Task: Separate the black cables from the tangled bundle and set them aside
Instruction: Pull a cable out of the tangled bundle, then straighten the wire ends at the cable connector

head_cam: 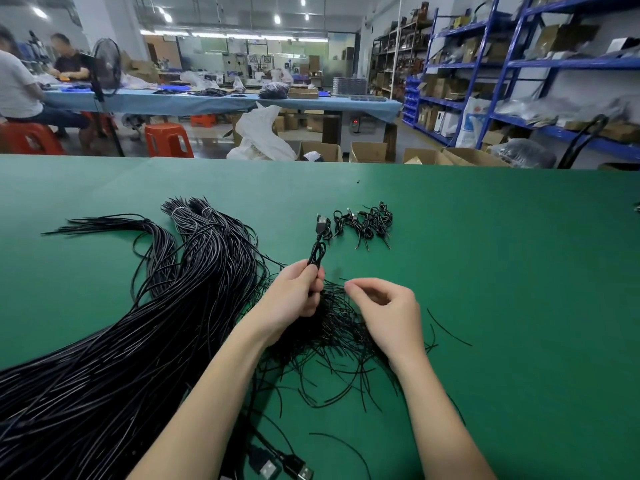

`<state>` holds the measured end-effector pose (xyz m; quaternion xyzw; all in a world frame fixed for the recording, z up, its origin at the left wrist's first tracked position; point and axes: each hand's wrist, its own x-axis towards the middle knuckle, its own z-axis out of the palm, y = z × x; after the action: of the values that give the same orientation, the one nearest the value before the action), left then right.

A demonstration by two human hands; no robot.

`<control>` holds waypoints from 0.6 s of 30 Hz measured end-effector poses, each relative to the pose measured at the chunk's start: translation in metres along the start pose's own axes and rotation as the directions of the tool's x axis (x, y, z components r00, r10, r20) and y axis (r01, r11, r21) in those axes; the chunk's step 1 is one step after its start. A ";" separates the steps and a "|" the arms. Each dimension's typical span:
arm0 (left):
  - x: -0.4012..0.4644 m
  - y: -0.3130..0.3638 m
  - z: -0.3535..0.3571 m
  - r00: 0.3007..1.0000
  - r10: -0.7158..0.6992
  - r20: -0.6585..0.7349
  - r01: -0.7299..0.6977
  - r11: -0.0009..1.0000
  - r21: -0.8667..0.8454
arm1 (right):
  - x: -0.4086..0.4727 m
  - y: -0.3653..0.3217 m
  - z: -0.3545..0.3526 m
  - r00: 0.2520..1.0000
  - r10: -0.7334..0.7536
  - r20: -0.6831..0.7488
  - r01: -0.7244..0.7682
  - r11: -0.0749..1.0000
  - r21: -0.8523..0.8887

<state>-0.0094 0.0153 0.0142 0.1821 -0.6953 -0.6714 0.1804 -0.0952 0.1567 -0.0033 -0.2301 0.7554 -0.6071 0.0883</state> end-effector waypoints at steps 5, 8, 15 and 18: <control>-0.003 0.004 0.008 0.997 0.025 0.066 -0.030 0.997 0.077 | 0.000 -0.007 0.000 0.997 0.014 0.073 -0.039 0.933 0.358; -0.004 0.006 0.012 0.995 0.035 0.089 -0.044 0.994 0.099 | 0.000 -0.009 -0.001 0.996 -0.001 0.091 -0.033 0.928 0.372; -0.005 0.008 0.015 0.987 0.027 0.156 -0.089 0.907 0.411 | 0.005 -0.012 -0.019 0.981 -0.194 0.005 0.191 0.969 0.154; -0.008 0.013 0.018 0.975 0.066 0.212 -0.193 0.727 0.659 | 0.007 -0.017 -0.024 0.917 -0.400 -0.006 0.394 0.905 -0.162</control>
<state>-0.0111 0.0354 0.0267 0.1267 -0.9154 -0.3720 0.0870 -0.1070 0.1715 0.0198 -0.3732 0.7400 -0.5551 -0.0701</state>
